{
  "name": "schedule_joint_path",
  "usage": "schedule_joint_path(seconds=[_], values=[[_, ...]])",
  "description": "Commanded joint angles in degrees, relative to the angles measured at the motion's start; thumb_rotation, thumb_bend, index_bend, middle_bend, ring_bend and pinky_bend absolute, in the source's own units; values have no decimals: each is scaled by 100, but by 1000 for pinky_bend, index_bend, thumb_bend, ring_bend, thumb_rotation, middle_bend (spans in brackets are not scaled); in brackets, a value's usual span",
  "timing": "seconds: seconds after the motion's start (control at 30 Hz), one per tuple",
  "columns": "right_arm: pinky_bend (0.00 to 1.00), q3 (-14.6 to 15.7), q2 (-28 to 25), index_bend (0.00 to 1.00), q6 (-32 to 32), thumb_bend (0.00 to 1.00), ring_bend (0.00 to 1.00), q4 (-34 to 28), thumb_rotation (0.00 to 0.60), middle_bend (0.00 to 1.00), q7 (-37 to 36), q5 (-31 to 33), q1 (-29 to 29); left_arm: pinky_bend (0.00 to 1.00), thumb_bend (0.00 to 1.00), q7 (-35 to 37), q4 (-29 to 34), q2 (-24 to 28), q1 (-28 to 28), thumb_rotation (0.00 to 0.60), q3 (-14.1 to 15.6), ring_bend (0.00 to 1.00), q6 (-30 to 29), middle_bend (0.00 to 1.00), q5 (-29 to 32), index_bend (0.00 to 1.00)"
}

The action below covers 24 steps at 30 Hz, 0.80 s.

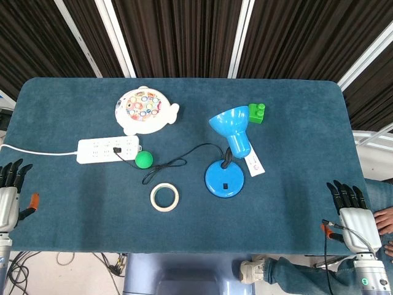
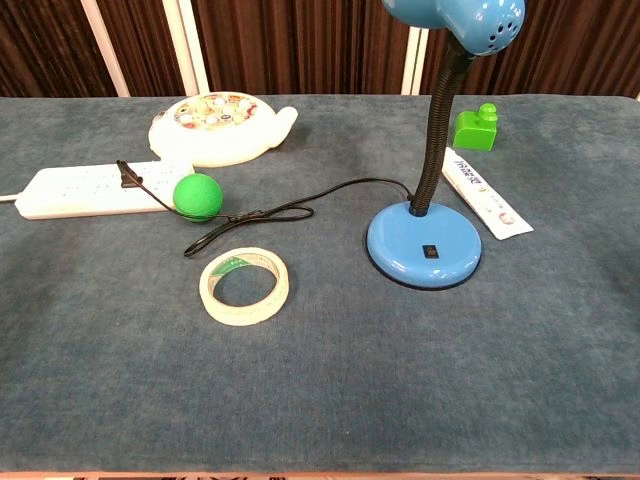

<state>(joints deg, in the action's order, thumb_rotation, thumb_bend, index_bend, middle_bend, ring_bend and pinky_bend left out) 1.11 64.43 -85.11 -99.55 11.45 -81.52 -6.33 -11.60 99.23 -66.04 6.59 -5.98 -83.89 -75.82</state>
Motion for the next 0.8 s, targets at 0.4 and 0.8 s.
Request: schedule_joint_path(seconds=[0.4, 0.8], values=[[0, -93, 28, 18, -2, 238, 65, -23, 600, 62, -11, -68, 70, 0, 446, -12, -4, 6, -9, 600, 10, 0, -17, 29, -21, 151], [0, -148, 46, 18, 59, 238, 65, -46, 600, 62, 4, -96, 113, 0, 446, -8, 31, 17, -24, 600, 15, 0, -27, 29, -13, 151]])
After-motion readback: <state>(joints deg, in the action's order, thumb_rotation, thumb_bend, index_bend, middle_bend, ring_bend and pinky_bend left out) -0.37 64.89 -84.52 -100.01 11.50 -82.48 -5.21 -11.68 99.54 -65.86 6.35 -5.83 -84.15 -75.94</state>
